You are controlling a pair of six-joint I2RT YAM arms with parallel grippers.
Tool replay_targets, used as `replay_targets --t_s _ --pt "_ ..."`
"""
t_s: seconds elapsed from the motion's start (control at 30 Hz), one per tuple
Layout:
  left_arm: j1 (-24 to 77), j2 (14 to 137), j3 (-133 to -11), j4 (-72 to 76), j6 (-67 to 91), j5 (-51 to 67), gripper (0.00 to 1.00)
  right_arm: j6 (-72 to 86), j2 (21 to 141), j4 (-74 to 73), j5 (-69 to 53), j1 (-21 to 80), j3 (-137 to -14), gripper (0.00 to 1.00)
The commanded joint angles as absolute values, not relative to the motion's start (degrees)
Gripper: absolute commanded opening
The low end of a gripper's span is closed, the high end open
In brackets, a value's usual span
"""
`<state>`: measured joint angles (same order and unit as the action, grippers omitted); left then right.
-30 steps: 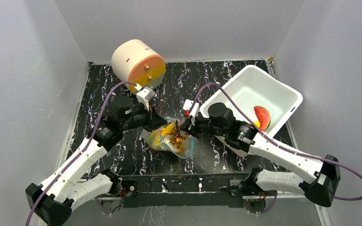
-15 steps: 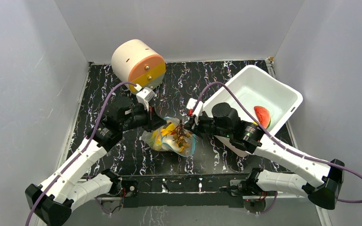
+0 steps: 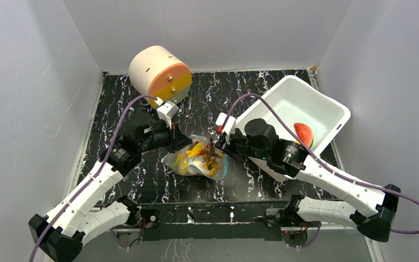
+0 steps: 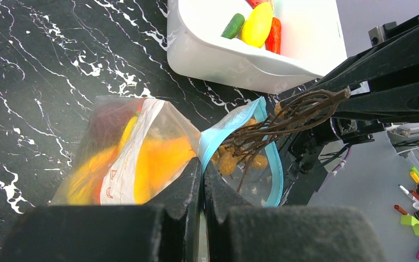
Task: Place the food in the zip-top bag and seal the zipper
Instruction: Place the fake vegetable in the zipper food storage bag.
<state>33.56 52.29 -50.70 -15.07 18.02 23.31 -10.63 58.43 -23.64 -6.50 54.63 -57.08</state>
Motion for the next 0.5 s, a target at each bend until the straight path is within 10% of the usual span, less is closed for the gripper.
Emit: replay_targets --t_s 0.0,0.47 --pt "33.8 51.1 -52.4 -14.4 18.2 23.7 0.00 -11.4 57.0 -24.5 -3.7 55.5 -61.5 0.00" --pt "33.8 50.3 -49.2 -7.3 25.9 28.5 0.00 -7.8 61.0 -13.5 2.2 63.5 -57.1 0.00"
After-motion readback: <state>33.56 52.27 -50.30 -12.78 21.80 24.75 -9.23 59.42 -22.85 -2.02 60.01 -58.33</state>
